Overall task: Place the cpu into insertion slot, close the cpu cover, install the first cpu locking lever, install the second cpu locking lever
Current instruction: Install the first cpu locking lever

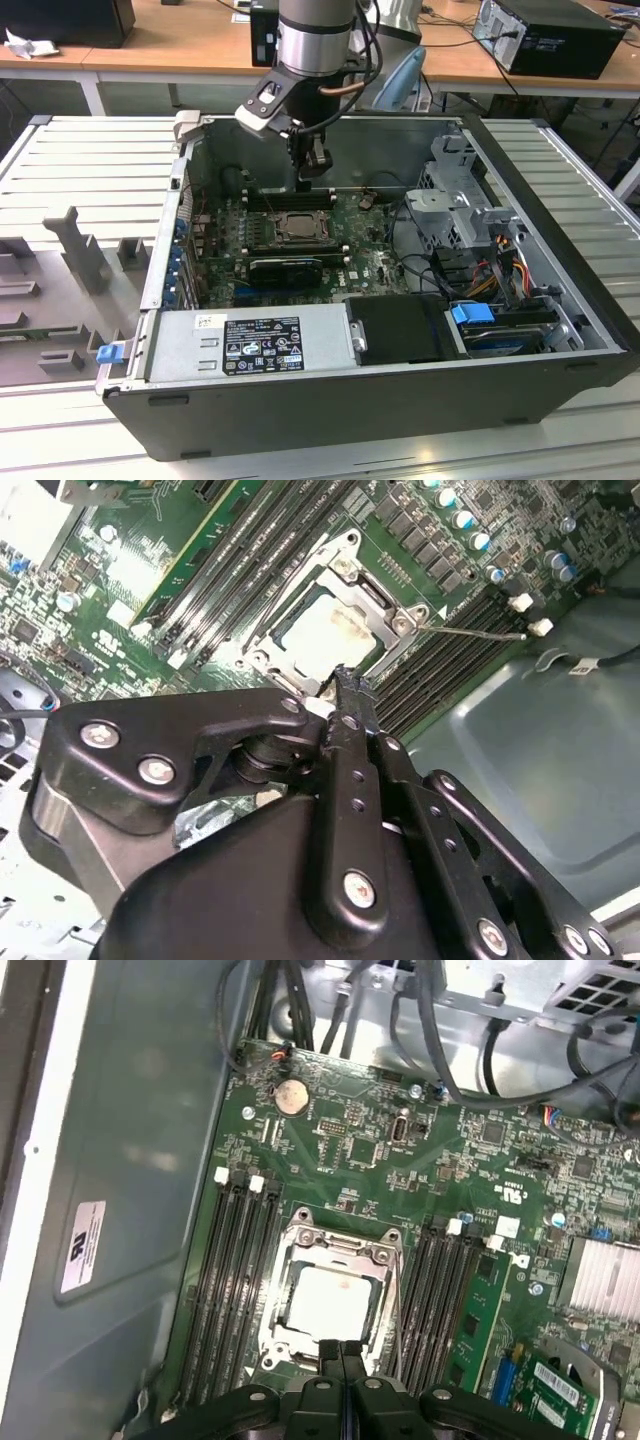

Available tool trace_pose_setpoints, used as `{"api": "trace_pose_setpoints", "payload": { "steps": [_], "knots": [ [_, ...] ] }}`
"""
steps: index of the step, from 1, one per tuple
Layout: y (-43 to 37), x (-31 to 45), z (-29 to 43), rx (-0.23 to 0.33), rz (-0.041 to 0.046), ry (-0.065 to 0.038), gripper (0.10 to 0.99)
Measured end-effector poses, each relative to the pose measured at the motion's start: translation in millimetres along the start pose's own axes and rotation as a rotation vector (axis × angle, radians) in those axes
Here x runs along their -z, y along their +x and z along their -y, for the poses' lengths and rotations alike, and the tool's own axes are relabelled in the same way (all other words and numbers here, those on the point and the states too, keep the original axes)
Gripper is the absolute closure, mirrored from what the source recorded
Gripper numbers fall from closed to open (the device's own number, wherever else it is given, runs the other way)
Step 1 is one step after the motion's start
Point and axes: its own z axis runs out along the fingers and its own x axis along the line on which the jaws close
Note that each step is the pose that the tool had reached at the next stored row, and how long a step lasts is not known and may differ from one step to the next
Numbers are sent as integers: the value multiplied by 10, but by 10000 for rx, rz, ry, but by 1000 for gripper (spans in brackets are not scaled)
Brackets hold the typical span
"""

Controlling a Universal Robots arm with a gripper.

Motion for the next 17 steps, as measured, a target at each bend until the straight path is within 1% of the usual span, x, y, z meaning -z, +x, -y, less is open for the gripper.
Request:
{"api": "trace_pose_setpoints", "payload": {
  "steps": [5,8,10,17],
  "knots": [
    [0,0,0,829,17,9,980],
    [0,0,0,1134,23,12,980],
    [0,0,0,1430,29,14,980],
    [0,0,0,1998,39,20,980]
  ]
}}
